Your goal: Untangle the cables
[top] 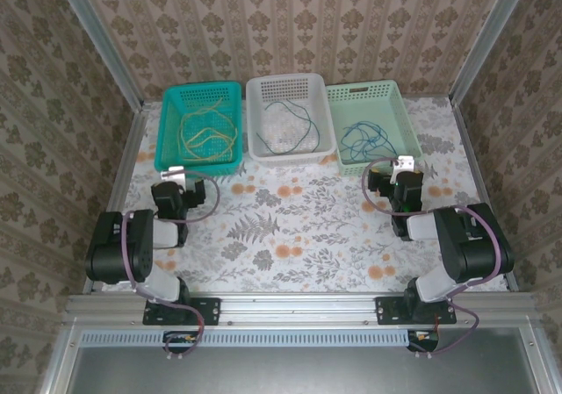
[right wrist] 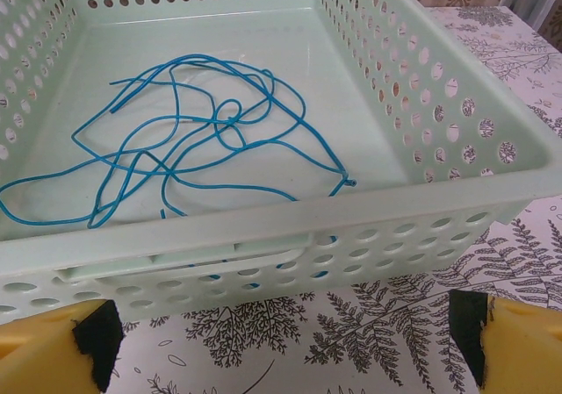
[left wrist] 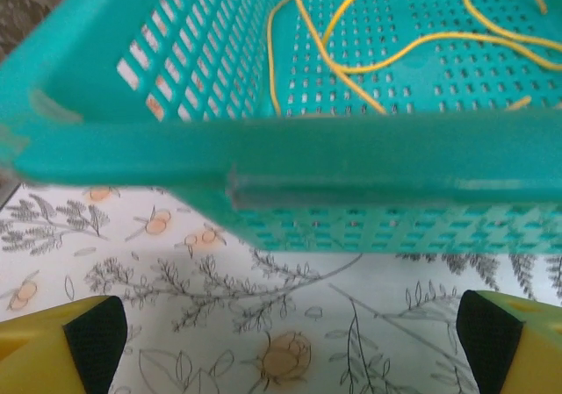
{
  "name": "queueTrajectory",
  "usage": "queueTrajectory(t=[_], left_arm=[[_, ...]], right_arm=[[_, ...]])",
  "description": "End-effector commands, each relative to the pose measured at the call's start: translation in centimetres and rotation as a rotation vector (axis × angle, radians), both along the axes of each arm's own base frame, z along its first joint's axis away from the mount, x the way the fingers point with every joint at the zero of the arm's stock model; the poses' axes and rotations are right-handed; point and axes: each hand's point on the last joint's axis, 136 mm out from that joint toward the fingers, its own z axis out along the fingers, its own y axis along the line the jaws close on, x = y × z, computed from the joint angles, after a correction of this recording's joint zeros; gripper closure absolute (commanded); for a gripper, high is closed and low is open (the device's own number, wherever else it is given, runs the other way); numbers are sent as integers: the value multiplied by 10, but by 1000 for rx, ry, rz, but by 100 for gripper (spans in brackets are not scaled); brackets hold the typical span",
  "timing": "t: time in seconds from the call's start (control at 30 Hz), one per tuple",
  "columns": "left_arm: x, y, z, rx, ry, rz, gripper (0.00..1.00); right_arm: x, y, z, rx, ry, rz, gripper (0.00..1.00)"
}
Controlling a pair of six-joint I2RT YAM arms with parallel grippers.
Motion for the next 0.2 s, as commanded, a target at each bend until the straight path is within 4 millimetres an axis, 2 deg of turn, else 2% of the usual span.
queueTrajectory(t=[0.0,0.17], left_arm=[[19,-11,26,-12,-71,-62,0],[22,-11,25,-4,-57,-57,0]], right_arm=[[9,-1,17,-4,-46,-1,0],[8,-1,17,-4,-49,-2,0]])
